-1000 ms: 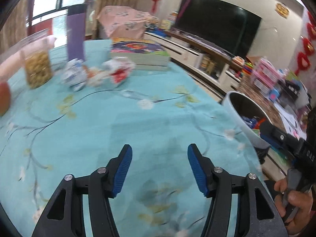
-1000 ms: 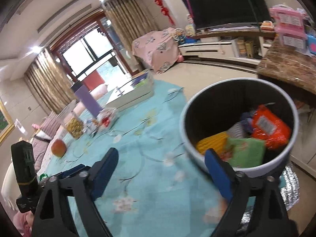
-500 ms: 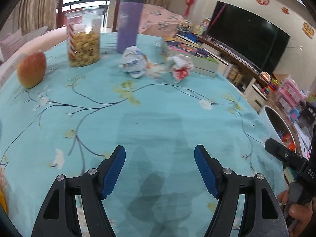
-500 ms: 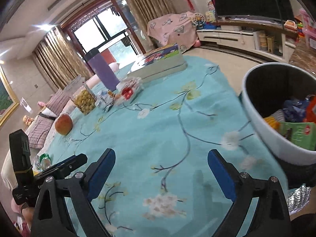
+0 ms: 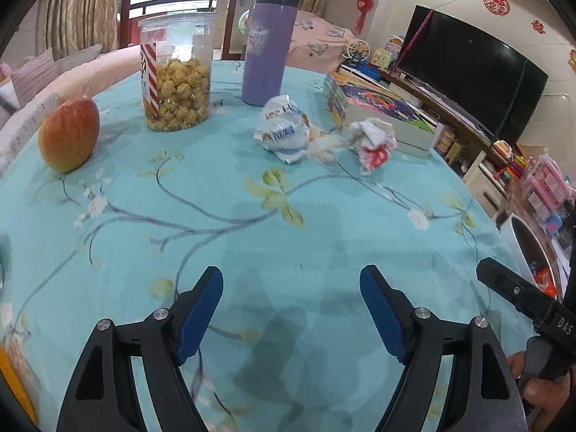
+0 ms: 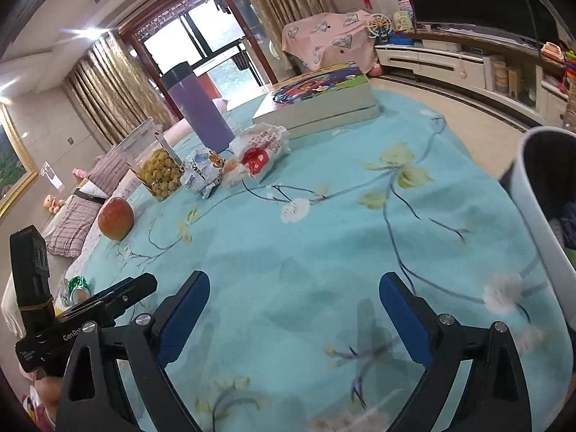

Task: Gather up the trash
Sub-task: 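Move both open grippers back over the table toward the crumpled wrappers, then grasp the white plastic bag with the right gripper while the left gripper grasps the white snack wrapper, then carry the white plastic bag and white snack wrapper over the bin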

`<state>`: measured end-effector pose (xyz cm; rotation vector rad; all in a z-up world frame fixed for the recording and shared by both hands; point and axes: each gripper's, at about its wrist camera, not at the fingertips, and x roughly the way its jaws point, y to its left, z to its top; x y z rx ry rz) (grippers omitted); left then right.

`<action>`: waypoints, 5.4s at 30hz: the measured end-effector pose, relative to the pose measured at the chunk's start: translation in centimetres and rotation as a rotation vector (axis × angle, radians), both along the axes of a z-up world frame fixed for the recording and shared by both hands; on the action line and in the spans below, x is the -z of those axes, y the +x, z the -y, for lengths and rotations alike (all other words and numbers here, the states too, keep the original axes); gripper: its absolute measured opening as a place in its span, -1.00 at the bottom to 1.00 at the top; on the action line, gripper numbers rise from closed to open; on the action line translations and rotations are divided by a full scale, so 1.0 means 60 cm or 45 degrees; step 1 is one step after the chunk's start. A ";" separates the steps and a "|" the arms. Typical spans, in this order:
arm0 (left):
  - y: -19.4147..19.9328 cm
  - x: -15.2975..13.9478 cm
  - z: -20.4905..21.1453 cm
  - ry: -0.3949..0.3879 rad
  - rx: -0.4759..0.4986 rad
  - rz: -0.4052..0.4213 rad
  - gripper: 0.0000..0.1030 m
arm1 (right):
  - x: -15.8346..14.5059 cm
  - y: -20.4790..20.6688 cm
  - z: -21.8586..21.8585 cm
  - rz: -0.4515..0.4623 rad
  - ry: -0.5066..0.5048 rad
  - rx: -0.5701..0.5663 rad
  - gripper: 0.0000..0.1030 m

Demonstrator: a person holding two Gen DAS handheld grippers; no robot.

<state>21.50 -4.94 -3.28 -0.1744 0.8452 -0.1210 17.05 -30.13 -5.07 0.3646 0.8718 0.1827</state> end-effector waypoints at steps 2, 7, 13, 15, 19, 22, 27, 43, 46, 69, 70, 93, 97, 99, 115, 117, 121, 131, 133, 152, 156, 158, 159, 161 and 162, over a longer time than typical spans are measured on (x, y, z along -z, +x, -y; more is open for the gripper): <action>0.017 -0.002 -0.001 0.010 0.001 0.001 0.52 | 0.001 0.016 -0.006 0.001 -0.002 -0.013 0.87; 0.060 0.004 -0.006 0.025 -0.003 0.002 0.52 | 0.005 0.055 -0.022 -0.002 0.005 -0.037 0.87; 0.113 0.012 -0.009 0.061 -0.019 -0.002 0.52 | 0.015 0.110 -0.041 -0.006 0.028 -0.062 0.87; 0.131 0.014 -0.011 0.056 -0.024 -0.004 0.52 | 0.020 0.129 -0.045 -0.014 0.038 -0.058 0.87; 0.169 0.019 -0.010 0.075 -0.032 0.002 0.52 | 0.032 0.167 -0.044 -0.023 0.087 -0.045 0.87; 0.197 0.024 -0.009 0.073 -0.031 0.009 0.52 | 0.037 0.192 -0.041 -0.022 0.132 -0.024 0.87; 0.244 0.036 -0.003 0.069 -0.027 0.021 0.52 | 0.040 0.232 -0.048 0.002 0.162 -0.032 0.86; 0.321 0.069 0.007 0.022 0.061 0.003 -0.46 | 0.065 0.287 -0.070 -0.052 0.114 -0.117 -0.20; 0.307 0.066 0.007 0.033 0.051 0.020 -0.48 | 0.062 0.276 -0.062 -0.047 0.127 -0.107 -0.25; 0.072 0.044 0.107 -0.060 0.208 0.003 -0.49 | 0.024 0.067 0.039 0.056 0.116 0.058 -0.26; 0.064 0.043 0.112 -0.057 0.216 0.004 -0.49 | 0.022 0.056 0.043 0.065 0.106 0.065 -0.26; -0.021 0.041 0.264 -0.089 0.515 -0.046 -0.49 | -0.038 -0.103 0.146 0.167 0.056 0.212 -0.26; -0.016 0.029 0.284 -0.078 0.557 -0.019 -0.49 | -0.050 -0.118 0.161 0.186 0.050 0.231 -0.26; -0.014 0.020 0.294 -0.068 0.570 -0.004 -0.49 | -0.054 -0.124 0.169 0.194 0.047 0.244 -0.26; -0.017 -0.008 0.360 -0.014 0.655 0.060 -0.49 | -0.064 -0.164 0.232 0.210 0.033 0.351 -0.26; -0.015 -0.010 0.370 -0.005 0.663 0.064 -0.49 | -0.065 -0.167 0.239 0.210 0.032 0.361 -0.26; -0.012 -0.014 0.384 0.010 0.673 0.080 -0.48 | -0.069 -0.176 0.251 0.209 0.016 0.381 -0.26; -0.011 -0.024 0.415 0.046 0.715 0.094 -0.48 | -0.079 -0.189 0.277 0.195 -0.037 0.422 -0.25; -0.007 -0.026 0.424 0.052 0.723 0.094 -0.48 | -0.078 -0.190 0.283 0.185 -0.041 0.428 -0.25; 0.015 -0.032 0.470 0.099 0.772 0.103 -0.48 | -0.084 -0.193 0.323 0.165 -0.081 0.460 -0.25; 0.022 -0.033 0.475 0.103 0.774 0.102 -0.48 | -0.083 -0.186 0.329 0.151 -0.085 0.458 -0.25; 0.025 -0.034 0.477 0.105 0.775 0.103 -0.48 | -0.082 -0.183 0.332 0.145 -0.086 0.453 -0.25; 0.026 -0.034 0.479 0.105 0.775 0.103 -0.48 | -0.081 -0.181 0.332 0.141 -0.087 0.451 -0.25; 0.028 -0.034 0.480 0.110 0.773 0.102 -0.48 | -0.080 -0.176 0.335 0.136 -0.090 0.446 -0.25; 0.029 -0.034 0.482 0.111 0.773 0.101 -0.48 | -0.080 -0.174 0.335 0.134 -0.089 0.443 -0.25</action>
